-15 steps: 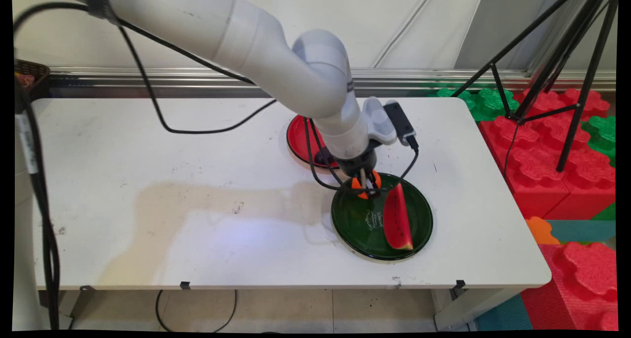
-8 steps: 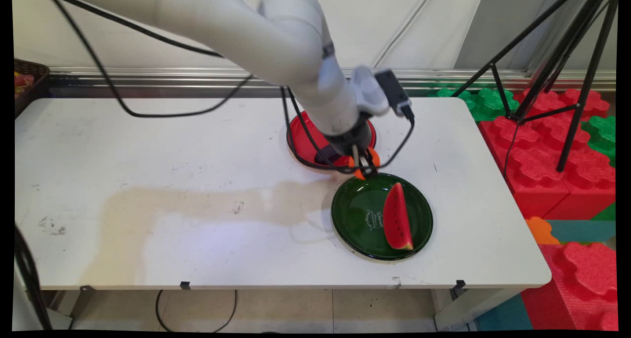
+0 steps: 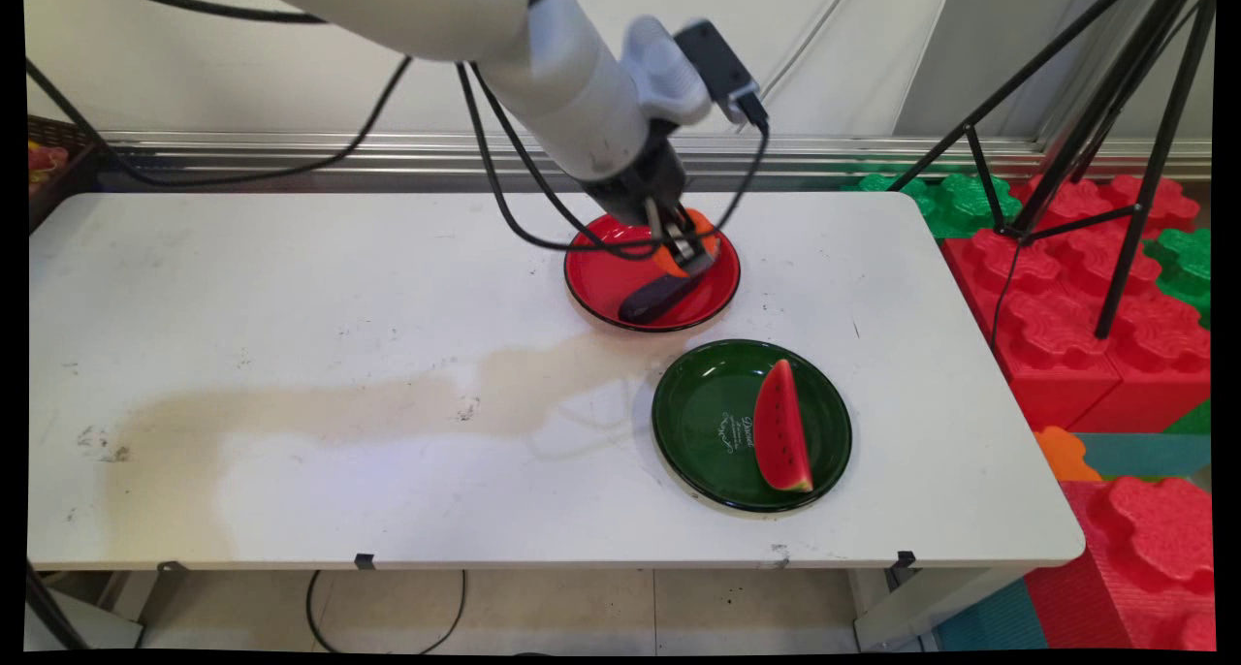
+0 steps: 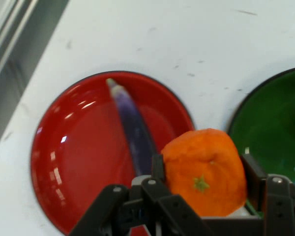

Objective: Place the picked object on the red plate

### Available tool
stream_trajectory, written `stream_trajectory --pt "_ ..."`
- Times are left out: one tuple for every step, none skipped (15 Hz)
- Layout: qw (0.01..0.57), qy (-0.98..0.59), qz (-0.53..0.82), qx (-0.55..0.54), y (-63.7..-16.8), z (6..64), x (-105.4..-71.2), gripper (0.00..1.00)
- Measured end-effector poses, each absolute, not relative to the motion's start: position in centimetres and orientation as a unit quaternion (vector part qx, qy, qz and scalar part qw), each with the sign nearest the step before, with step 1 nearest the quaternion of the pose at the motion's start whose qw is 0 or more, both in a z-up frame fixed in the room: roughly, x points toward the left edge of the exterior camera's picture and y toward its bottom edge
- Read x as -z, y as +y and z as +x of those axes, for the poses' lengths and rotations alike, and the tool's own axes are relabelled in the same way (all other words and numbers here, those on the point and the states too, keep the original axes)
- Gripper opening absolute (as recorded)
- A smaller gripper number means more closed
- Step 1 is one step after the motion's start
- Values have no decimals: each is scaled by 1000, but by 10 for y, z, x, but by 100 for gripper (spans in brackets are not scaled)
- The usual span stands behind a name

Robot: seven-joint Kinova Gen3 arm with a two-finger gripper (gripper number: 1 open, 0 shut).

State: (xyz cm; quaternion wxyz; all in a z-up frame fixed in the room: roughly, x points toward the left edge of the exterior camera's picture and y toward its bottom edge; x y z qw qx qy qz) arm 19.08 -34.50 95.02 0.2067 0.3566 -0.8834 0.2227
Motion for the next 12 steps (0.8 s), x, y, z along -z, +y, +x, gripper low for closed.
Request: stream_trajectory --pt "206 -881 360 -226 -346 194 -953 0" --pt "206 -878 366 -230 -349 198 -956 0" --pt "204 -873 374 -236 -355 203 -957 0" --pt "202 -870 381 -240 -362 206 -957 0" --pt "200 -866 387 -244 -369 209 -956 0" --pt "198 -864 392 -246 -375 211 -956 0" --pt "196 -861 398 -250 -384 213 -953 0" --pt "194 -858 403 -251 -390 215 -951 0" --pt "191 -855 410 -253 -400 217 -947 0" --pt "188 -853 415 -255 -407 219 -943 0" --pt "184 -850 421 -256 -416 222 -938 0" --pt "182 -849 425 -256 -423 224 -934 0"
